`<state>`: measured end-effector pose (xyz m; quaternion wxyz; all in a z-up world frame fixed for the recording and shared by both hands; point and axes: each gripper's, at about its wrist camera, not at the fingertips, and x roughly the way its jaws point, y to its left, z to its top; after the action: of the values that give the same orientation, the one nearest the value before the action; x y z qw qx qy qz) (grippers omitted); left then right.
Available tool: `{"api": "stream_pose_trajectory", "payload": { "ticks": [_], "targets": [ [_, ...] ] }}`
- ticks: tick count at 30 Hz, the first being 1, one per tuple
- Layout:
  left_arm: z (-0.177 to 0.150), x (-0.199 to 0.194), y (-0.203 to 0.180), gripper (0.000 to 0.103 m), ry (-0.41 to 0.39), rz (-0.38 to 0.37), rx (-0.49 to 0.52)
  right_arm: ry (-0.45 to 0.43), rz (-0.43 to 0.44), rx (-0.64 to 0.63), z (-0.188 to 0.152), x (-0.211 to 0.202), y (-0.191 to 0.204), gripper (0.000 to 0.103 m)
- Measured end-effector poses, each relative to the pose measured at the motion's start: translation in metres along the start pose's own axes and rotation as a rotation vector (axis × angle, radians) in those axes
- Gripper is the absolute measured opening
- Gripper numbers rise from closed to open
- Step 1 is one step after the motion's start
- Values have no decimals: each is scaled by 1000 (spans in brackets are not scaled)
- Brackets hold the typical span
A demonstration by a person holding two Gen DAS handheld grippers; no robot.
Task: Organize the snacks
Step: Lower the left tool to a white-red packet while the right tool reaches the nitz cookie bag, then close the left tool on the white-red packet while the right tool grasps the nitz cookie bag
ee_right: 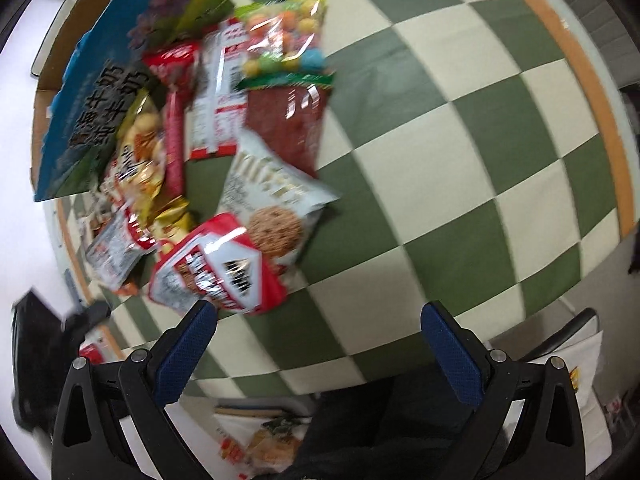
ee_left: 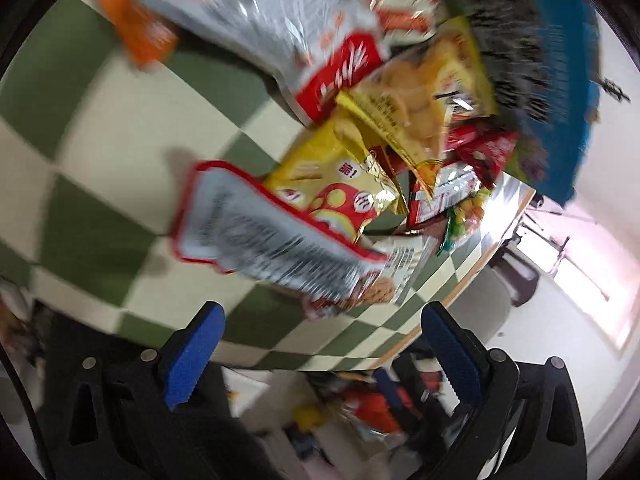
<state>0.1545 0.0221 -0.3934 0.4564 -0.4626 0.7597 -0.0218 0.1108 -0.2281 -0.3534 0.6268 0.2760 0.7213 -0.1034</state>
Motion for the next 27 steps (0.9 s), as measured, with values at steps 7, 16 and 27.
{"api": "stream_pose_trajectory", "payload": {
  "ticks": [7,16,27],
  "targets": [
    [21,33,-2,64,30,26,-53,-33,-30,-11,4,-8,-2,103],
    [-3,9,-16,43,-80,374,301,-3,2,18,11,8,5,103],
    [-22,-8,-12,47,-128,699,597,57,82,187,44,62,34,103]
  ]
}}
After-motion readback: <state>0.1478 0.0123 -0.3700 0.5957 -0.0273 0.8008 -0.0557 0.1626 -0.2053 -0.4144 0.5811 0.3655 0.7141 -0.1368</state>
